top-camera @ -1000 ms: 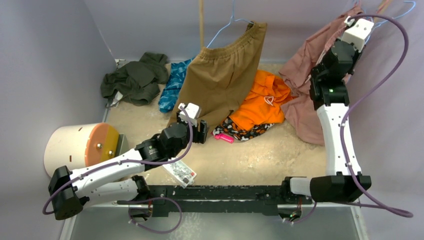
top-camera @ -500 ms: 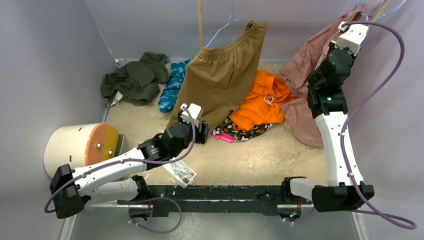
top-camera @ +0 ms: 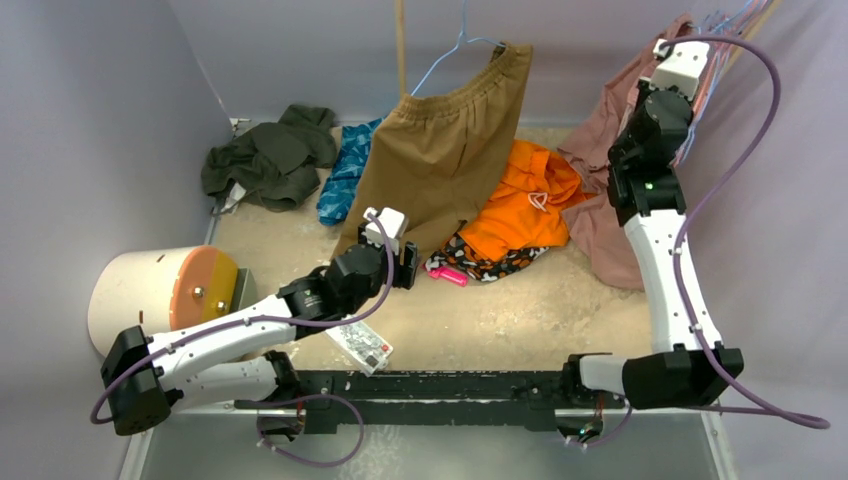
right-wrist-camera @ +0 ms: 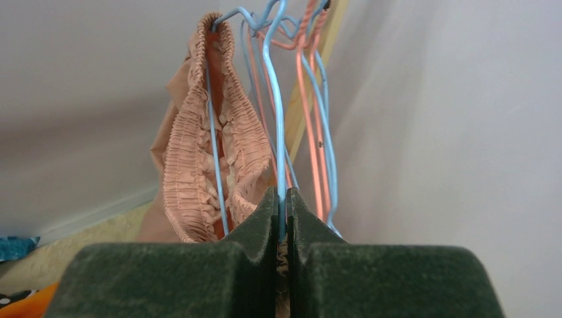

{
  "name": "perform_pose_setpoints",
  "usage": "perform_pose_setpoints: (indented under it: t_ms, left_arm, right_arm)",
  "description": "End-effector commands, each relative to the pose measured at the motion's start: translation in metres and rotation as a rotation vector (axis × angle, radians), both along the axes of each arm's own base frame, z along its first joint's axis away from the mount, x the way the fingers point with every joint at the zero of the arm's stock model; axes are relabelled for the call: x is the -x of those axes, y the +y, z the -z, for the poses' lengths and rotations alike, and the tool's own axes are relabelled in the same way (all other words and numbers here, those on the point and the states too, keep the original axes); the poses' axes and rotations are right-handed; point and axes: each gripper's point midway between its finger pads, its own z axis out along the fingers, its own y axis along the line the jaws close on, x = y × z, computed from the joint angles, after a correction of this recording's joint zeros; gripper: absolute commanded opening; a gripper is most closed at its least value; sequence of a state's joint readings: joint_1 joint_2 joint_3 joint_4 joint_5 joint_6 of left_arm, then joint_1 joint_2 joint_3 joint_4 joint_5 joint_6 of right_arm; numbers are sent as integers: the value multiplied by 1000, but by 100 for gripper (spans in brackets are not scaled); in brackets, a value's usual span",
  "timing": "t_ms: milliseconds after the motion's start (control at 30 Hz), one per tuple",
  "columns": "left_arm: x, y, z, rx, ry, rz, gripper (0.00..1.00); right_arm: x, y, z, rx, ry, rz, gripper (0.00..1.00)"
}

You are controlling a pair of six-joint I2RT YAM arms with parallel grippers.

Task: Place the shorts on the hanger
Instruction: Adjust the hanger on the clothesline.

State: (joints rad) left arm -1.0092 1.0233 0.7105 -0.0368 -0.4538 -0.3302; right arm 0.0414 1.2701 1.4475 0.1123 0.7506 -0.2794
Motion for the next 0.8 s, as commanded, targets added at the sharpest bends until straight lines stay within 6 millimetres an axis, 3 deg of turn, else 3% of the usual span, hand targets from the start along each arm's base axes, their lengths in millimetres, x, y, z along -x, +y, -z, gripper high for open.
perform_pose_setpoints:
  t_ms: [0,200,433,633,667,700,767]
  left_arm:
    - [-4,-9,-26,69,-31,2,63]
    - [-6,-6,-26,58,-35,-10,63]
    - [-6,-4,-27,53,-41,-18,63]
    - [-6,-4,-29,56,-44,-18,63]
    - [-6,-4,-29,55,-43,-16,63]
    - [-6,-4,-30,58,-45,-17,63]
    - [-6,-3,-31,62,-46,-18,63]
  right_arm:
    - [-5,9,-37,8,-142,-60,0]
    - [-20,12,-38,19,-132,-75,0]
    - [-36,13,-20,26,-78,-81,0]
    - [-32,11,-4,-5,-43,-58,0]
    - [-30,9,-2,-18,-37,-48,2]
    - [-27,9,-1,-30,-29,-46,12]
    - [-20,9,1,-55,-15,-44,43]
